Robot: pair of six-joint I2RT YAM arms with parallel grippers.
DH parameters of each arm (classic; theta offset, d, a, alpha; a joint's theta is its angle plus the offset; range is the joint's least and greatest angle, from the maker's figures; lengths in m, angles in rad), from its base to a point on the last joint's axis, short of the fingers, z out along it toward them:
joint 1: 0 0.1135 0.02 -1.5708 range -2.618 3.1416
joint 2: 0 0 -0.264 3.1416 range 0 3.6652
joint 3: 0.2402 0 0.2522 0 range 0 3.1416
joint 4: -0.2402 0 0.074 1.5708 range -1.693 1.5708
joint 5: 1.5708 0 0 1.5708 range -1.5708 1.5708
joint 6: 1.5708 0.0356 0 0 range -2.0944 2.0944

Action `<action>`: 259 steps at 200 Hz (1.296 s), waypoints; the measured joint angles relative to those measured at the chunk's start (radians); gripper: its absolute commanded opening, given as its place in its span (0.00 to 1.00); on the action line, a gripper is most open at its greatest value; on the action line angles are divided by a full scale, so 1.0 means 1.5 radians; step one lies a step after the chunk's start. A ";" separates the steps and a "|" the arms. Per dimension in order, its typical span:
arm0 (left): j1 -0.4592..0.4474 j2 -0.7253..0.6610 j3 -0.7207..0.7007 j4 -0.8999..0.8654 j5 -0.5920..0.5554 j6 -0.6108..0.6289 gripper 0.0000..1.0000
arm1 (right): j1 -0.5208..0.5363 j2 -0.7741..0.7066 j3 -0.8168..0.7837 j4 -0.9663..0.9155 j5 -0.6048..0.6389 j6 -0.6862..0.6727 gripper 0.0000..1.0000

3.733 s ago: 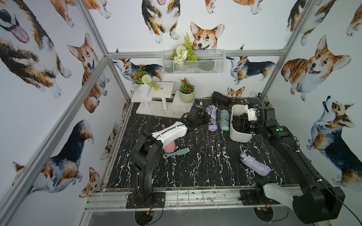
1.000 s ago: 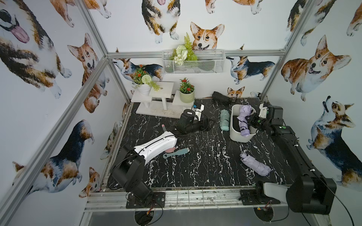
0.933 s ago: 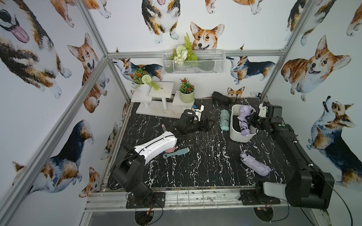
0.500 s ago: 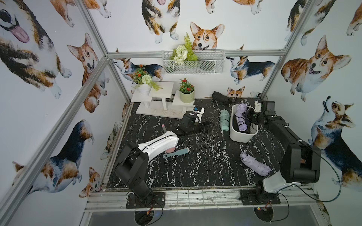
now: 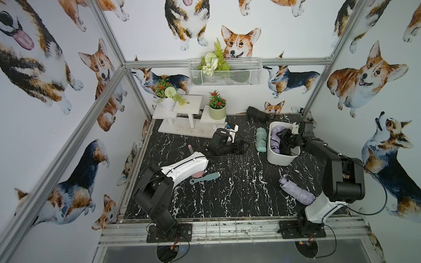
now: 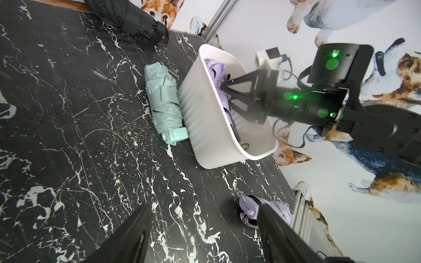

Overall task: Put the umbrella into the storage box
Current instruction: Place the umbrella in the storage box, then pick up the umbrella from the center of the board.

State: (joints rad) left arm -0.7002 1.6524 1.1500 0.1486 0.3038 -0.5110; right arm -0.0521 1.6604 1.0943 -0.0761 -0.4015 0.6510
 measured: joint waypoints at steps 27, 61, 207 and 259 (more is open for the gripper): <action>-0.003 -0.001 0.005 -0.004 0.012 0.041 0.78 | 0.000 -0.081 0.007 -0.036 0.013 -0.035 1.00; -0.006 0.001 0.034 -0.037 0.043 0.130 0.76 | -0.024 -0.207 -0.010 -0.109 0.034 -0.085 0.99; -0.212 0.269 0.352 -0.322 0.197 0.711 0.78 | -0.299 -0.439 -0.177 -0.310 -0.022 -0.081 1.00; -0.249 0.367 0.424 -0.335 0.186 0.770 0.78 | -0.307 -0.439 -0.184 -0.313 -0.048 -0.079 0.99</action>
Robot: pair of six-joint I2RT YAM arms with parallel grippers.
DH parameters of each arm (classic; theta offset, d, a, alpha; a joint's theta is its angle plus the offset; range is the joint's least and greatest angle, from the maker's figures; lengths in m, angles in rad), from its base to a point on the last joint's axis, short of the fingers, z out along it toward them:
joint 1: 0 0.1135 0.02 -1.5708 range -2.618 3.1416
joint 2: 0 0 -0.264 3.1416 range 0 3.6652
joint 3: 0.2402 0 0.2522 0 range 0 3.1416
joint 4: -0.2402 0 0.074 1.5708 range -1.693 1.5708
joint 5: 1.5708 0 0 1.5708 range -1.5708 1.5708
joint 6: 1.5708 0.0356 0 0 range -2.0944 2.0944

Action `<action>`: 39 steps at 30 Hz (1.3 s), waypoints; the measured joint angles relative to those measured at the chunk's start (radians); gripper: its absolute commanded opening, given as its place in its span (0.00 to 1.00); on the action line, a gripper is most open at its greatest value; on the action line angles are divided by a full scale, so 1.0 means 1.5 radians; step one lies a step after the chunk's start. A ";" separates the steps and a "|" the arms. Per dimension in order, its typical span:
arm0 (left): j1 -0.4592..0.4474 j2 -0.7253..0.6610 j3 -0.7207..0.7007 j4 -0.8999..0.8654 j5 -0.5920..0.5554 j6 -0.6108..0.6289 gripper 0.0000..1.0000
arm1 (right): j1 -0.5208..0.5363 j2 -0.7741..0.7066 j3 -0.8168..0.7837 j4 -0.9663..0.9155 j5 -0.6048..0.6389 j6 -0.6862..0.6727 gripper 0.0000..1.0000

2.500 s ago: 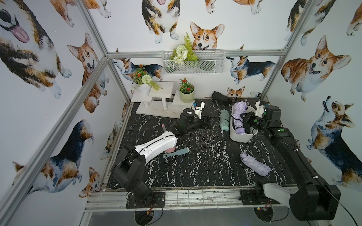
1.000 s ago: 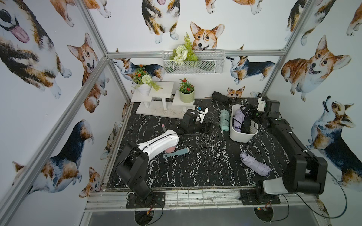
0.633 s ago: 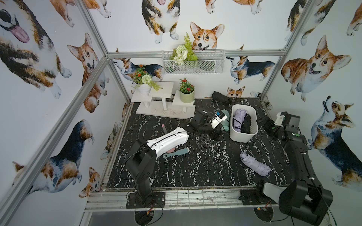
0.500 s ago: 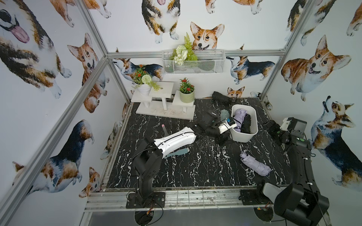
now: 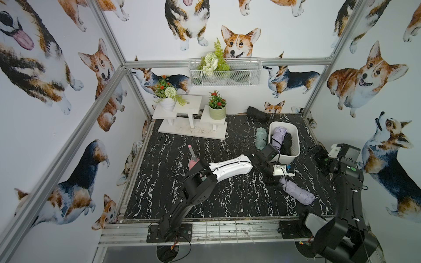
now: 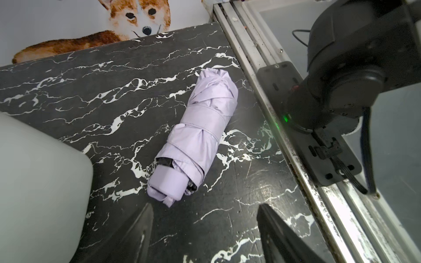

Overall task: Put the umbrella into the storage box
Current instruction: Pick up the umbrella from the center of the board.

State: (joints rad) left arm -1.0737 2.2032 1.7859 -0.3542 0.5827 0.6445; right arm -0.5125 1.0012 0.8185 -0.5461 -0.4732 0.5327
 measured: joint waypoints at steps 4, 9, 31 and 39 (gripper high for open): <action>-0.010 0.045 0.034 0.019 0.001 0.011 0.78 | -0.002 0.007 -0.005 0.001 -0.013 0.002 0.99; -0.018 0.091 0.070 0.039 0.001 0.016 0.78 | -0.002 0.015 -0.011 0.004 -0.031 0.011 0.99; -0.026 0.208 0.160 0.075 0.013 0.004 0.36 | -0.003 0.024 -0.016 0.031 -0.086 0.028 0.99; -0.023 0.172 0.106 0.092 0.037 -0.012 0.11 | -0.003 0.024 -0.023 0.047 -0.093 0.036 0.99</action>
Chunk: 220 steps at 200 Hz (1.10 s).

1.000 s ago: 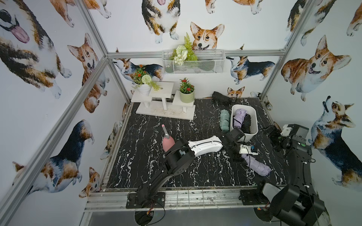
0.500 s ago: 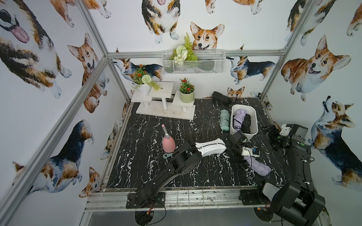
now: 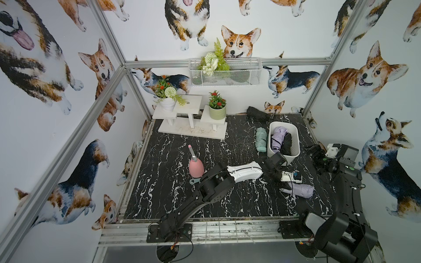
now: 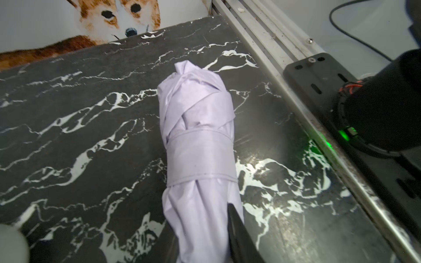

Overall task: Put the umbrella into the storage box
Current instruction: Pick up the umbrella from the center of the board.

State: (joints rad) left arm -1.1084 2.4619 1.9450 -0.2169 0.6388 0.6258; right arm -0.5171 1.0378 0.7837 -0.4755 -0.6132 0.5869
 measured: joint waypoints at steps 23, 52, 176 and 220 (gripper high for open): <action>0.011 -0.039 -0.051 -0.012 0.028 -0.029 0.03 | 0.000 0.000 -0.004 0.005 -0.003 0.010 0.99; 0.040 -0.130 -0.164 0.014 0.057 -0.092 0.00 | 0.000 -0.005 -0.004 0.008 -0.008 0.010 0.97; 0.173 -0.530 -0.552 0.146 -0.057 -0.425 0.00 | 0.103 0.027 0.050 0.006 0.018 -0.041 0.94; 0.239 -0.639 -0.593 0.222 -0.126 -0.564 0.00 | 0.194 -0.002 0.068 0.004 0.016 -0.079 0.94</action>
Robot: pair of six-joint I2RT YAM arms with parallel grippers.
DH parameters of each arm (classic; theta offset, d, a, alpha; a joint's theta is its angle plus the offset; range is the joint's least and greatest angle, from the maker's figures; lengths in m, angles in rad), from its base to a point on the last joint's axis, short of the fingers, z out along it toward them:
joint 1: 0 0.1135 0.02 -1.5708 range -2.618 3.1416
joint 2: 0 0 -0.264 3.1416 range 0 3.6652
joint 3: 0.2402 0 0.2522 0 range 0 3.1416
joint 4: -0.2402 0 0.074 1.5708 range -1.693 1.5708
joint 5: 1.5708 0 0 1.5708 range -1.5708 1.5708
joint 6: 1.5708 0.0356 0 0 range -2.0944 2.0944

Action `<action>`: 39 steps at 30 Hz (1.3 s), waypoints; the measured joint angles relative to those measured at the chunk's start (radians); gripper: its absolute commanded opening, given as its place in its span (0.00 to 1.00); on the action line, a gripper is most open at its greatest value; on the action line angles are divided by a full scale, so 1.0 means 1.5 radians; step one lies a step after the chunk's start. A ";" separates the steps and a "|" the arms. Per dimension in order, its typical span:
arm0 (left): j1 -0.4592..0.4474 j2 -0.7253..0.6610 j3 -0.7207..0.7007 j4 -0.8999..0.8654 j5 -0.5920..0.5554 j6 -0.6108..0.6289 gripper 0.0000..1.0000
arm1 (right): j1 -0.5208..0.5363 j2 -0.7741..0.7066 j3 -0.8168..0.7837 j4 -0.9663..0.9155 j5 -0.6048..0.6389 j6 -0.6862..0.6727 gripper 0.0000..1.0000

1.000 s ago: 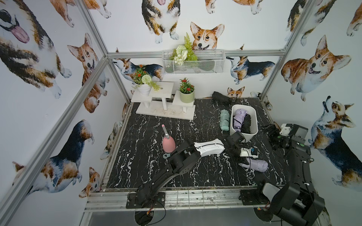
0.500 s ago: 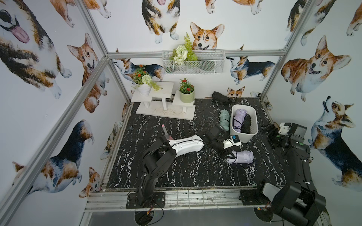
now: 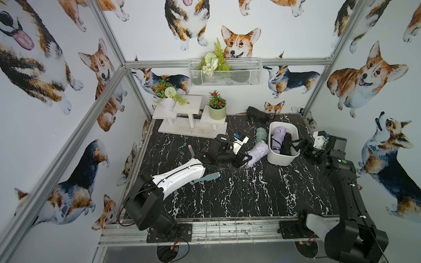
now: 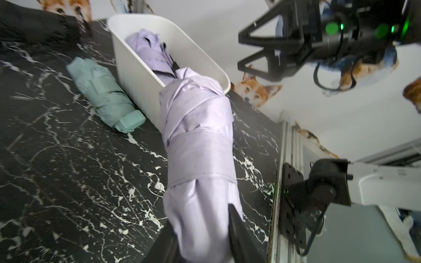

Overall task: Put the umbrella into the storage box
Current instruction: Pick up the umbrella from the center of the board.

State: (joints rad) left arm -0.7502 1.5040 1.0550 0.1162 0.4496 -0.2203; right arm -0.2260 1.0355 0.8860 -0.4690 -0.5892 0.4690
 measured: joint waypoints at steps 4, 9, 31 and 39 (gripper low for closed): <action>0.052 -0.012 -0.019 0.069 -0.004 -0.093 0.00 | 0.085 -0.018 0.009 0.001 0.001 -0.017 0.93; 0.113 0.027 -0.023 0.170 -0.003 -0.234 0.00 | 0.189 -0.028 0.013 0.027 0.002 -0.013 0.93; 0.076 0.160 0.017 0.495 0.088 -0.459 0.00 | 0.323 0.049 0.015 0.298 0.044 0.268 0.87; 0.055 0.158 0.028 0.492 0.082 -0.449 0.00 | 0.335 0.083 0.025 0.354 0.046 0.311 0.67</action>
State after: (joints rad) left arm -0.6682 1.7412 1.0973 0.8547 0.5728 -0.8940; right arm 0.2760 1.1599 0.9234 0.0612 -0.5201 0.9356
